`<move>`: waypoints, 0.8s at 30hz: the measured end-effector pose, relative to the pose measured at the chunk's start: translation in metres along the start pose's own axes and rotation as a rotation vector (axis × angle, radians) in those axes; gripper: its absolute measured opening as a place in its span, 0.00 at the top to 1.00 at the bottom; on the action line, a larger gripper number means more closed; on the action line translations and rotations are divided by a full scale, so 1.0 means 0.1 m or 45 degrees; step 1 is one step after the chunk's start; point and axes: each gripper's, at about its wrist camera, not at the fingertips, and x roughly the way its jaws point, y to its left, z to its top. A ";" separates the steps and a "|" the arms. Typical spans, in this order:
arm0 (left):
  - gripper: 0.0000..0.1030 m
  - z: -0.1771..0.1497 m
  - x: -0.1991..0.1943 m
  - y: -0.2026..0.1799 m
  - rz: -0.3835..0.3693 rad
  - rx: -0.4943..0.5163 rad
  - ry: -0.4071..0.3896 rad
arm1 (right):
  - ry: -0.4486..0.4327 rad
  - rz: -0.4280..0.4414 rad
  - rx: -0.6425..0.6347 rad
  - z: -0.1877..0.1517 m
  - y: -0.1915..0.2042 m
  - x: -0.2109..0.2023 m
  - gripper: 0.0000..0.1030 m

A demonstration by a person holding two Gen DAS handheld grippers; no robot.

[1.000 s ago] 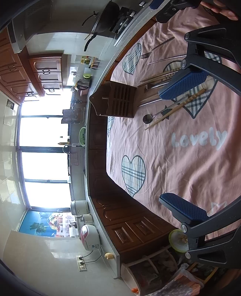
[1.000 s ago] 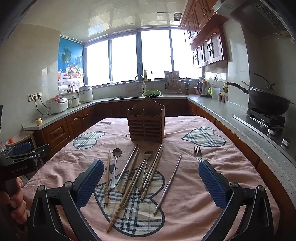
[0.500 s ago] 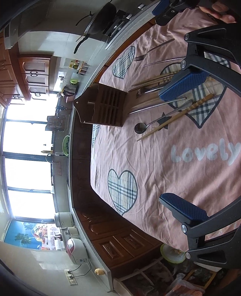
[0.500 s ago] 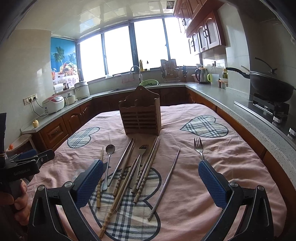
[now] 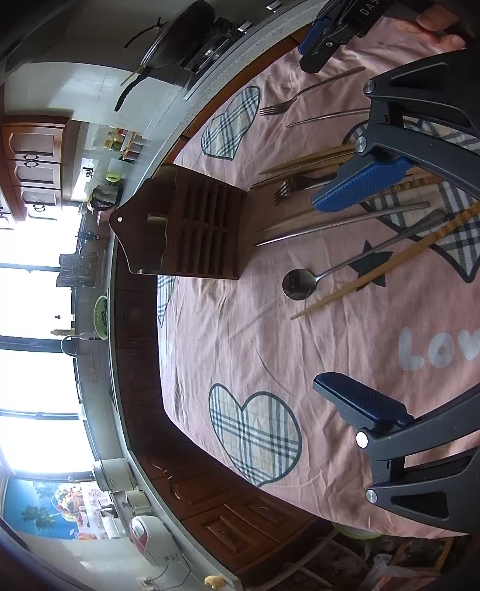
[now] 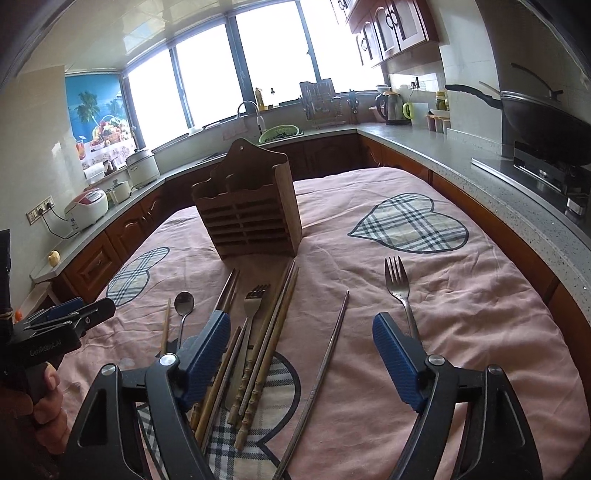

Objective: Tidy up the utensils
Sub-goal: 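Lower the left tool onto a metal chopstick and close it while the right tool grasps another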

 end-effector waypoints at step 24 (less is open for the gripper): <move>0.50 0.72 1.75 -0.28 -0.069 0.087 0.280 | 0.319 -0.059 0.112 0.16 -0.38 1.03 0.62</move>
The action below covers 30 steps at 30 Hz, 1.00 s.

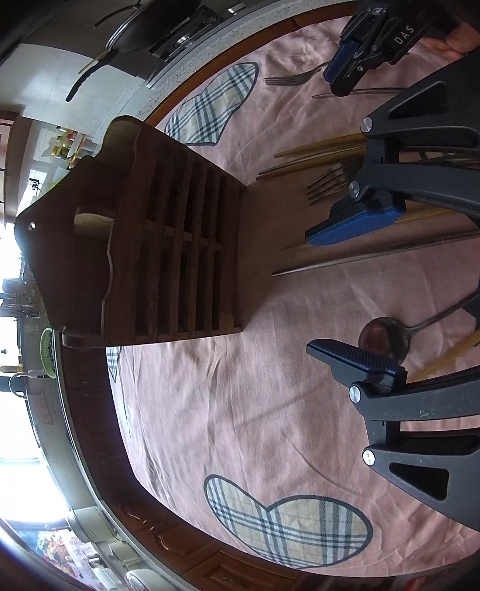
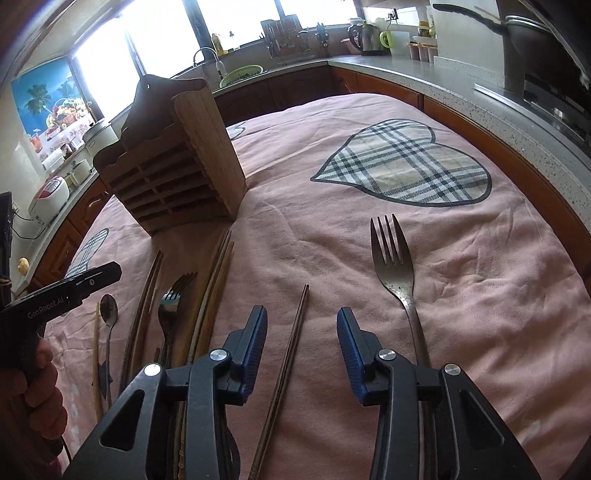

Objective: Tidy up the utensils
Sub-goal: 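Lower the left tool onto a metal chopstick and close it while the right tool grasps another, then lift the metal chopstick in the left tool over the holder while the right tool carries its own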

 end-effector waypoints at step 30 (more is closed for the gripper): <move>0.97 0.02 -0.24 -0.10 -0.226 -0.014 -0.082 | -0.121 0.107 -0.050 0.32 0.22 -0.36 0.96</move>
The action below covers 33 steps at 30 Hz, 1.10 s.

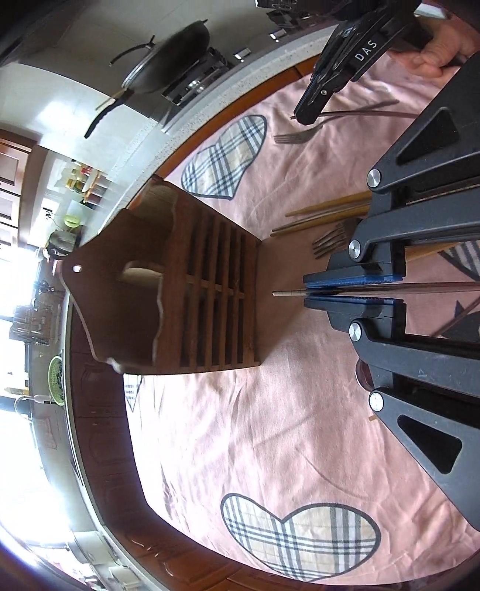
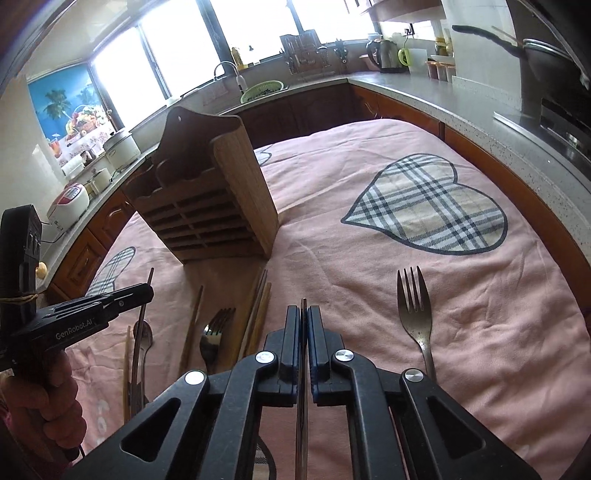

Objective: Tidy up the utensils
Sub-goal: 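Lift the metal chopstick in the left tool over the holder while the right tool carries its own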

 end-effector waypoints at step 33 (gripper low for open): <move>0.97 0.01 -1.88 0.31 -0.095 -0.060 -0.416 | -0.416 0.143 -0.100 0.90 0.58 -1.01 0.96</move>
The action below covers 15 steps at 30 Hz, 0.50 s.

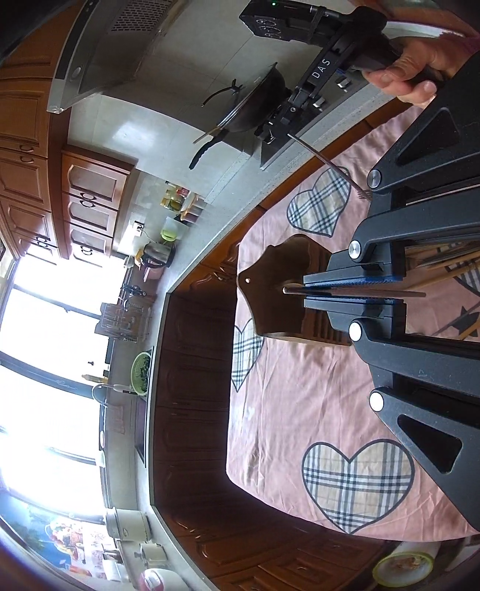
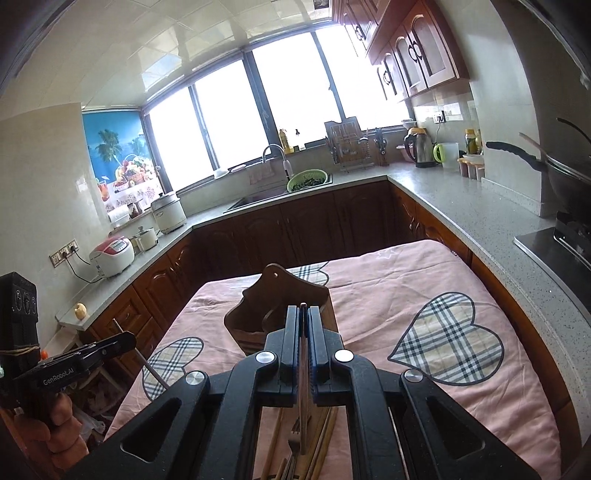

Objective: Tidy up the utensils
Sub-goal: 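Lift the metal chopstick in the left tool over the holder while the right tool carries its own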

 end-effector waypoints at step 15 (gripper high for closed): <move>0.97 0.72 0.46 0.01 0.058 0.014 -0.221 | -0.253 0.008 0.034 0.93 0.04 0.50 0.96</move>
